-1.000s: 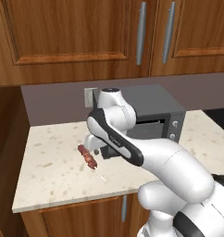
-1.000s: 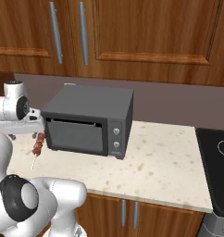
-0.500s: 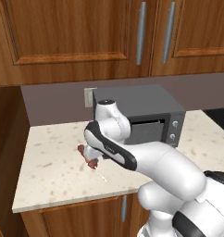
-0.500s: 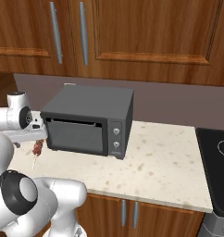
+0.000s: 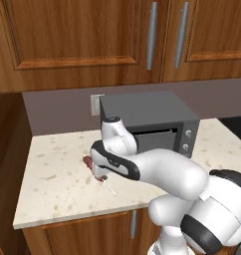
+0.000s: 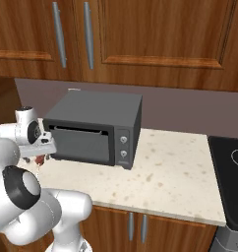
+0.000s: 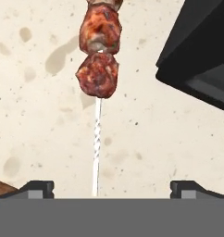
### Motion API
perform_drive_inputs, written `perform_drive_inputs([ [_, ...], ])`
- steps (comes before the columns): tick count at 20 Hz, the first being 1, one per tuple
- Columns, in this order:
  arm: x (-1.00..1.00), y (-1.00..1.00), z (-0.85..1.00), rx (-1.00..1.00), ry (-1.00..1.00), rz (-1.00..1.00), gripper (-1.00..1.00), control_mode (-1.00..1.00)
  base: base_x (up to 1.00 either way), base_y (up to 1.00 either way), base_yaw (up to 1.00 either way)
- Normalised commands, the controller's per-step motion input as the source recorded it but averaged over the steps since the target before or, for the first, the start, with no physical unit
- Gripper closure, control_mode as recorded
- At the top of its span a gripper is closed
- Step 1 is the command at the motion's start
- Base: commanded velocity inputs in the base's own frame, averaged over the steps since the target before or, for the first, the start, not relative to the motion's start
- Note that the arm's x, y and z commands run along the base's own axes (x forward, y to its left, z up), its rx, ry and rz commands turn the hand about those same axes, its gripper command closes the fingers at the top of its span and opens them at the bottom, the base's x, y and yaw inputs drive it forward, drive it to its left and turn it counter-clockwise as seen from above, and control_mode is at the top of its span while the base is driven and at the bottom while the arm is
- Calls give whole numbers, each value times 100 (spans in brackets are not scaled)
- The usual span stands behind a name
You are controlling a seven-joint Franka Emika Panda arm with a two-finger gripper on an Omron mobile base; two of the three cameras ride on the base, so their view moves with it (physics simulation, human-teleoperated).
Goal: Store the kebab skewer in the freezer for long-term storage. Close the freezer door after placing the cooked food.
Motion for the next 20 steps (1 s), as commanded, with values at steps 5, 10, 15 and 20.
perform_drive_inputs([
  [5,0,19,-19,0,0,3,-100,-100,0,0,0],
  [10,1,0,-34,0,0,0,-100,-100,0,0,0],
  [15,0,1,-30,0,0,0,-100,-100,0,0,0],
  [20,0,0,-33,0,0,0,-100,-100,0,0,0],
])
